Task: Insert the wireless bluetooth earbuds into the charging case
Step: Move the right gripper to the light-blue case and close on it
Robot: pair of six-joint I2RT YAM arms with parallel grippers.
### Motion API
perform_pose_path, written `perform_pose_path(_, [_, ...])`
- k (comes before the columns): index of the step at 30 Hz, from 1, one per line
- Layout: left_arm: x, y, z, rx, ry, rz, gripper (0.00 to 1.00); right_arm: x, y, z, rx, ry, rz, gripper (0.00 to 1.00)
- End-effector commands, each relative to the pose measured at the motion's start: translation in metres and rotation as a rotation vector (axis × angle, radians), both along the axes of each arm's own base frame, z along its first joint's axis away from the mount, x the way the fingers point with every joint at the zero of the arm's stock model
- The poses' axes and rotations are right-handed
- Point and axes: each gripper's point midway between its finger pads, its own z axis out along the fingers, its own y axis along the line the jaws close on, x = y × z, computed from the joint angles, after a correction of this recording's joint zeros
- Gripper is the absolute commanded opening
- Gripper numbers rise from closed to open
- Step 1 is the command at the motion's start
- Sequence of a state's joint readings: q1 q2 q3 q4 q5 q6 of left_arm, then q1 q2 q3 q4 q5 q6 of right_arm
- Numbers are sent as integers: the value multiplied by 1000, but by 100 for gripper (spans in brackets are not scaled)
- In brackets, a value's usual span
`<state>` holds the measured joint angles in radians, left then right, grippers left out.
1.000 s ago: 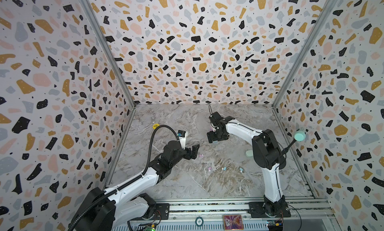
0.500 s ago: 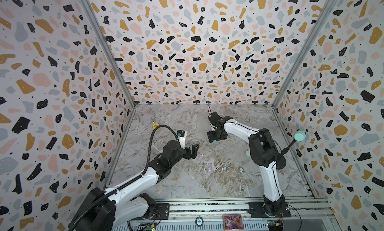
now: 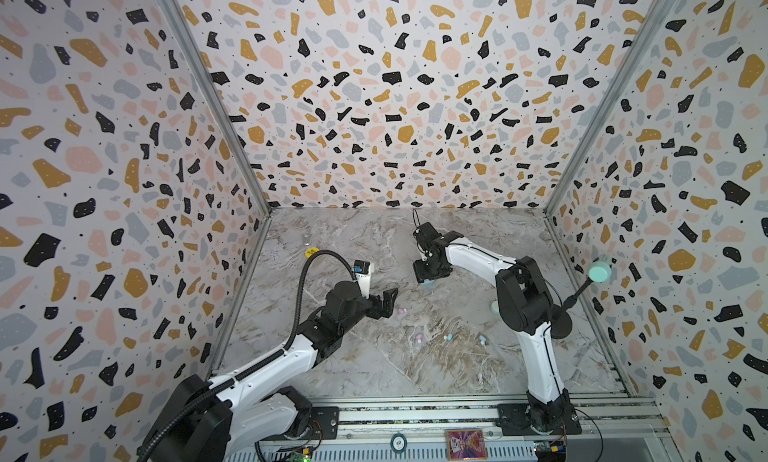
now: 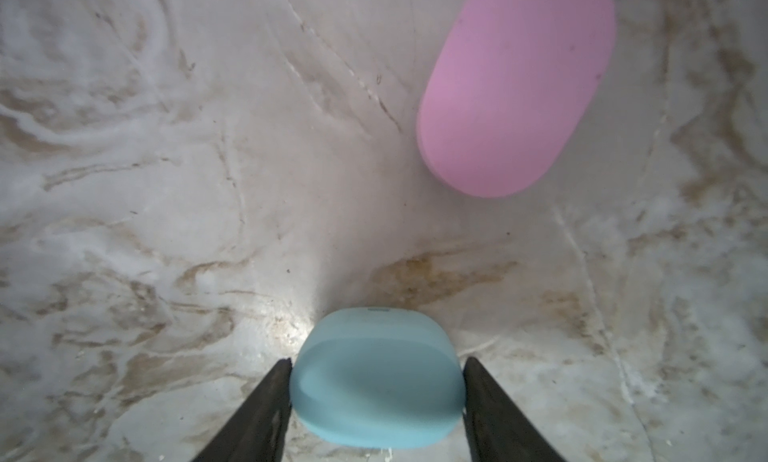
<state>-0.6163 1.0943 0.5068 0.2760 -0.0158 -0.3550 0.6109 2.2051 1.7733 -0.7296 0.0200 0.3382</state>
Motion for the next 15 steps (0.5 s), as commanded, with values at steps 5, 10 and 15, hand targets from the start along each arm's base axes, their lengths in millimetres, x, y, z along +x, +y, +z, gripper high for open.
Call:
perform_pose_path(5, [2,0,11,-33,-37,0,98,2,1,3,-19,-10,3,62])
perform_pose_path(10, [1,0,12,-36,-37,-3,98,3,2,4,-17,-14,5,57])
perform_pose_path(15, [2,-3,11,-35,-35,-13,100,2,1,12,-9,-21,4,57])
